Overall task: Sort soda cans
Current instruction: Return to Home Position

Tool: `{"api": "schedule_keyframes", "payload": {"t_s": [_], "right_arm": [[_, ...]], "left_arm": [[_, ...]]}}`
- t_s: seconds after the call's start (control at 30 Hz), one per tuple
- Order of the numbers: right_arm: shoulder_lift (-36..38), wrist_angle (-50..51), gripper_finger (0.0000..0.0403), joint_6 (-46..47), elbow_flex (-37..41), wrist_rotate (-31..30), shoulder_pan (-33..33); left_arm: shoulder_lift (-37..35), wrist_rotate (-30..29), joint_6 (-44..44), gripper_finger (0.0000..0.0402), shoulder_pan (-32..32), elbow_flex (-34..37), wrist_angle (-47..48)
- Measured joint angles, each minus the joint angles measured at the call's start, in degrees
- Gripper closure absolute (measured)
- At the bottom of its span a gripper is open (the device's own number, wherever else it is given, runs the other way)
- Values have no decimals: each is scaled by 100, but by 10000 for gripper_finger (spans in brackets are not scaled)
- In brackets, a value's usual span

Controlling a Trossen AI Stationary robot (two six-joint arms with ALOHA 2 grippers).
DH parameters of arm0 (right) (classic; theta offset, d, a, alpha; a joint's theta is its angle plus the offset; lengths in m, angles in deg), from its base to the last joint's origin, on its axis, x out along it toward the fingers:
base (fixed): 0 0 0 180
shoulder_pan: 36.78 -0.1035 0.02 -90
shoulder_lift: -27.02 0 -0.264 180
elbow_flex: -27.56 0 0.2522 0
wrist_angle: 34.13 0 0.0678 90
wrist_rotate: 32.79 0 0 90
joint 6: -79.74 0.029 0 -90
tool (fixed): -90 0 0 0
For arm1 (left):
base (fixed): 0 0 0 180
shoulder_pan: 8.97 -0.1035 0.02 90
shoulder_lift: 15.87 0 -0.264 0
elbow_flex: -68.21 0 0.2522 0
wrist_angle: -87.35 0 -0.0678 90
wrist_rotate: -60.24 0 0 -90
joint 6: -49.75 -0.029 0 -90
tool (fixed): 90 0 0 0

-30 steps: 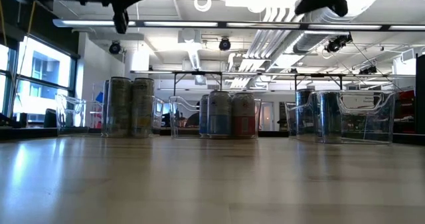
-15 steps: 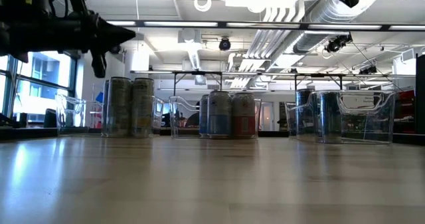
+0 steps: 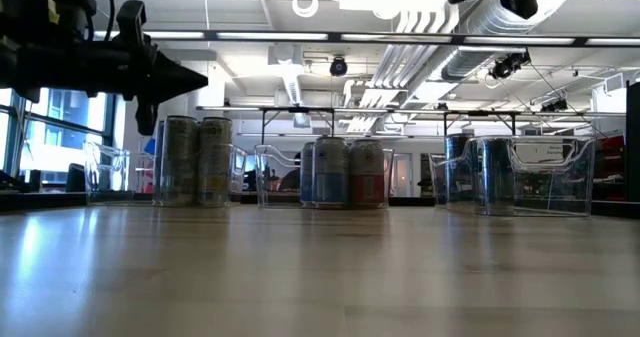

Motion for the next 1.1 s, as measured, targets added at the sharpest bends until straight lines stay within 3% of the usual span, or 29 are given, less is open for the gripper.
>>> {"api": "schedule_keyframes", "payload": {"t_s": [0.1,0.2,0.3,0.43,0.6,0.87,1.1], "right_arm": [[114,35,403,-428,220,273,164],[622,-456,403,-656,1048,899,316],[1486,-1579,403,-679,2264,1404,389],[2729,-3790,403,-888,3840,1709,483],[3692,-5433,403,-1852,5085,1764,544],[4135,-5484,403,-2404,6013,1708,544],[4099,-4224,403,-2363,6026,1279,550]], "left_arm": [[4,3,548,401,3,0,196],[4,4,1092,401,3,0,338],[3,99,1284,401,3,0,401],[4,121,1192,401,5,0,402],[4,122,919,401,5,0,402],[4,124,850,401,5,0,404],[4,130,849,401,5,0,400]]}}
